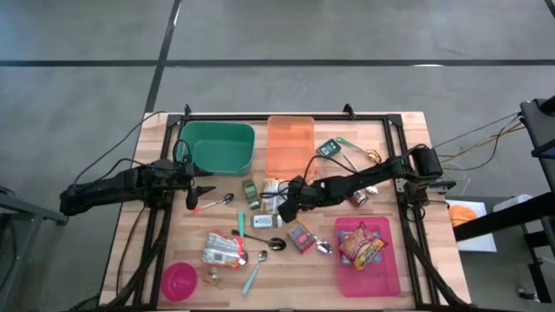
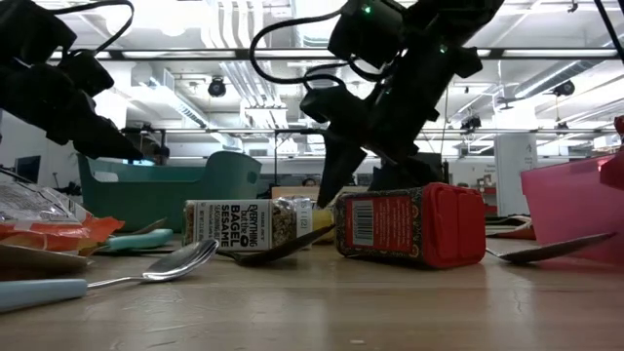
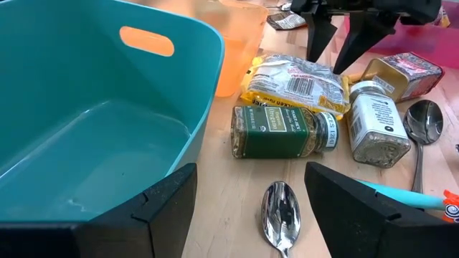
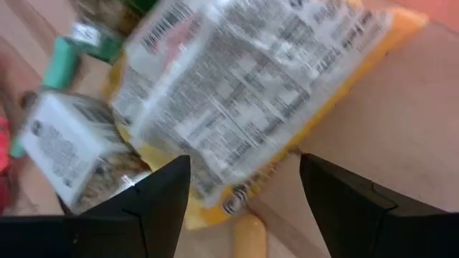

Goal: Pick & Place Food Item
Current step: Put the yellow noodle pack into the pink bin

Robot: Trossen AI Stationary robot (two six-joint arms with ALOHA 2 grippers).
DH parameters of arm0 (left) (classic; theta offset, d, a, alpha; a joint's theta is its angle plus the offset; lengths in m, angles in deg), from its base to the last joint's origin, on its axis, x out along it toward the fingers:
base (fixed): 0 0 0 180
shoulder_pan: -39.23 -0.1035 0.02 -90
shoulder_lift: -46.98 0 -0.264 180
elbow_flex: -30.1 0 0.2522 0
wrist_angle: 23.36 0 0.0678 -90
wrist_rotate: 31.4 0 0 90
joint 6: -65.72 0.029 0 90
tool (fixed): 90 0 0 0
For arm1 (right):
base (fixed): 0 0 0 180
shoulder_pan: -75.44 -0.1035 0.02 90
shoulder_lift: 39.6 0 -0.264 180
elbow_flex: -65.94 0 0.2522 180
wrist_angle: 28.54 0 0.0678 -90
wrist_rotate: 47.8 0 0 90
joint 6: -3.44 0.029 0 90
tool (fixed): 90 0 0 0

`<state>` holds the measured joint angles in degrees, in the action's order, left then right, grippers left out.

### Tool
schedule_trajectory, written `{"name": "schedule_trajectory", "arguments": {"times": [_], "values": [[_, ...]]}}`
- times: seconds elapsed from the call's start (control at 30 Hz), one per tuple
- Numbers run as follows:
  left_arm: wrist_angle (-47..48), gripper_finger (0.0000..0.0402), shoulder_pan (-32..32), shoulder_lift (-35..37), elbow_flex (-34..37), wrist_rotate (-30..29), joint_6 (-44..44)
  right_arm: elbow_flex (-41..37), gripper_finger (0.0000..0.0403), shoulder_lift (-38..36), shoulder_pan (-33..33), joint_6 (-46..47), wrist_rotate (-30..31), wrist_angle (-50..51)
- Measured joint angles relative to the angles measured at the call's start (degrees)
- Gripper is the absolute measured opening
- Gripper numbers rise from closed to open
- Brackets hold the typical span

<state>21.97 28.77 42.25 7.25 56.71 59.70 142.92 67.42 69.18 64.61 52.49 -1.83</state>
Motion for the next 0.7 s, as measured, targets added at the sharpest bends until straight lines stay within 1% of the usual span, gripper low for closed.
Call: {"name": "schedule_trajectory", "arguments": {"times": [0.13, 0.2, 0.3, 0.43, 0.63, 0.67, 0.7], "values": [[-0.01, 0.0261, 0.00, 0.00, -0.01, 0.00, 0.00, 0.11, 0.0253, 1.16, 0.02, 0.08, 0.21, -2.85], [-0.02, 0.0261, 0.00, 0.00, 0.01, 0.00, 0.00, 0.53, 0.0238, 2.65, 0.00, 0.10, 0.17, -2.66], [-0.01, 0.0261, 0.00, 0.07, 0.01, 0.00, -0.01, 2.48, 0.0199, 5.33, 0.00, -0.90, -0.88, -3.30], [-0.02, 0.0261, 0.00, -0.28, 0.01, -0.02, 0.00, 4.93, 0.0139, 6.97, -0.09, -3.59, -1.14, -2.97], [0.02, 0.0261, 0.00, -0.18, -0.01, -0.02, -0.02, 6.33, 0.0036, 5.86, -0.56, -7.13, -1.14, -2.45], [0.00, 0.0261, 0.00, -0.18, 0.00, -0.02, -0.02, 6.27, 0.0022, 5.41, -0.66, -7.62, -0.97, -2.42], [0.00, 0.0261, 0.00, -0.30, -0.01, -0.01, 0.00, 6.07, 0.0017, 4.85, -0.72, -7.80, -0.63, -2.29]]}}
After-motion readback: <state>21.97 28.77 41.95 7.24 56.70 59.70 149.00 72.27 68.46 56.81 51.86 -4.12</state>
